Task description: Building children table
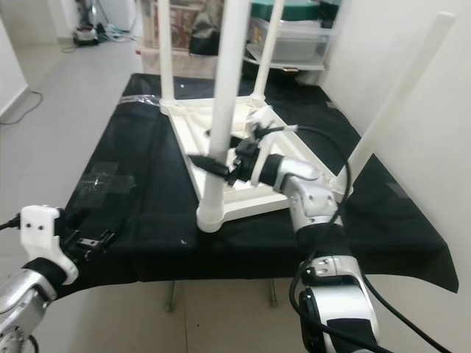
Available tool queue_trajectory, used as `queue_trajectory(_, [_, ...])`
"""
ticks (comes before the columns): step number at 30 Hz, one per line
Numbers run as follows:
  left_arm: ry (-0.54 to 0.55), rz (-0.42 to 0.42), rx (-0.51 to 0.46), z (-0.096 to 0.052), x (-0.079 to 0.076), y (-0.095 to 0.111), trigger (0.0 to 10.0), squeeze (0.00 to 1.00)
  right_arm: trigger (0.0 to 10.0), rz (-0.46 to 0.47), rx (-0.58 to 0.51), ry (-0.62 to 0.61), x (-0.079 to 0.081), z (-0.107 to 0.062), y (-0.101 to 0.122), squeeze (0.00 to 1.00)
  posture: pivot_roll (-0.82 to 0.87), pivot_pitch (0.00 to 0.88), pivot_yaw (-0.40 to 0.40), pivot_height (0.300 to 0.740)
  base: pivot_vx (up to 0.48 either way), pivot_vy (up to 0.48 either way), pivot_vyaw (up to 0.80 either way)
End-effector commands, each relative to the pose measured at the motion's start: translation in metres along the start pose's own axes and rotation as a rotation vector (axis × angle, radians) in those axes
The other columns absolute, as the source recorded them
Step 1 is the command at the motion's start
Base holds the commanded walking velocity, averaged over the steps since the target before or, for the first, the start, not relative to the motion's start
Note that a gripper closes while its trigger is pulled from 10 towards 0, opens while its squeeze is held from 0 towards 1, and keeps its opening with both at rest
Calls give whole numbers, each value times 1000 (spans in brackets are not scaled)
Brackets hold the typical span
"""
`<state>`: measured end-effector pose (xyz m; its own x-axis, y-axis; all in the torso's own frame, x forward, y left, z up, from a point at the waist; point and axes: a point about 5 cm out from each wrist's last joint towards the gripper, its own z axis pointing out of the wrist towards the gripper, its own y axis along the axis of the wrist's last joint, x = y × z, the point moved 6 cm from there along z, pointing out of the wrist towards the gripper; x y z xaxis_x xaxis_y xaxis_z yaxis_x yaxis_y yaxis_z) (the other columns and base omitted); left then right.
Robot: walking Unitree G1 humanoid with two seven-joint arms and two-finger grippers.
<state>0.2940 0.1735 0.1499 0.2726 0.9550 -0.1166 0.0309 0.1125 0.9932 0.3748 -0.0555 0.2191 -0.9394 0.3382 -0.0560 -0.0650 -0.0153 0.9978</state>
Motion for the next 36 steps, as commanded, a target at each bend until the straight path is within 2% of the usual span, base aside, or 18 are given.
queue_trajectory(1, [2,-7,6,-1,0,-3,10000,0,10000,3,9,68,11,6,-6,0,131,0,-133,740,0,0,0])
queue_trajectory(2, [1,-7,6,-1,0,-3,10000,0,1490,4,14,61,12,13,-11,0,135,0,-134,740,0,0,0])
queue_trajectory(4, [1,-7,6,-1,0,-3,10000,0,1490,4,14,61,12,13,-11,0,135,0,-134,740,0,0,0])
queue_trajectory(5, [1,-8,7,-1,0,-3,10000,0,0,-11,40,-33,2,23,-18,0,139,0,-136,740,0,0,0])
queue_trajectory(7, [0,-9,8,-2,-1,-3,10000,0,0,-8,35,-259,-24,28,-18,0,136,0,-134,740,0,0,0])
queue_trajectory(9, [0,-9,8,-2,-1,-3,10000,0,0,-8,35,-259,-24,28,-18,0,136,0,-134,740,0,0,0])
queue_trajectory(10, [-2,-11,9,-3,-1,-3,10000,0,0,15,22,-546,-54,20,-18,0,132,0,-131,740,0,0,0])
queue_trajectory(11, [-2,-11,9,-3,-1,-3,10000,0,0,15,22,-546,-54,20,-18,0,132,0,-131,740,0,0,0])
queue_trajectory(12, [-4,-13,9,-3,-2,-3,10000,0,0,10,41,-883,-81,-8,-21,0,131,0,-132,740,0,0,0])
queue_trajectory(14, [-7,-15,10,-4,-2,-3,10000,0,0,14,63,-1103,-94,-37,-25,0,128,0,-134,740,0,0,0])
queue_trajectory(19, [-9,-16,10,-4,-2,-3,10000,0,0,5,82,-1257,-94,-62,-30,0,131,0,-136,740,0,0,0])
queue_trajectory(22, [-7,-14,11,-4,-1,-4,10000,0,588,31,112,-1286,-66,-59,-40,0,130,0,-126,740,0,0,0])
queue_trajectory(23, [-7,-12,13,-4,-1,-4,10000,0,10000,35,118,-1204,-53,-41,-40,0,130,0,-126,740,0,0,0])
queue_trajectory(27, [-9,-10,16,-4,-1,-5,10000,0,10000,36,58,-1053,-39,-13,-30,0,127,0,-123,740,0,0,0])
queue_trajectory(28, [-10,-10,17,-4,-1,-6,10000,0,10000,41,-24,-970,-39,-3,-17,1000,133,0,-127,740,0,0,0])
queue_trajectory(31, [-11,-12,17,-4,-2,-6,10000,0,10000,38,-105,-844,-38,8,-1,1000,133,0,-127,740,0,0,0])
queue_trajectory(32, [-12,-13,17,-3,-2,-6,10000,0,10000,11,-152,-724,-38,15,16,0,132,0,-128,740,0,0,0])
queue_trajectory(36, [-16,-16,17,-3,-2,-7,10000,0,10000,-40,-169,-410,-23,23,34,0,132,0,-130,740,0,0,0])
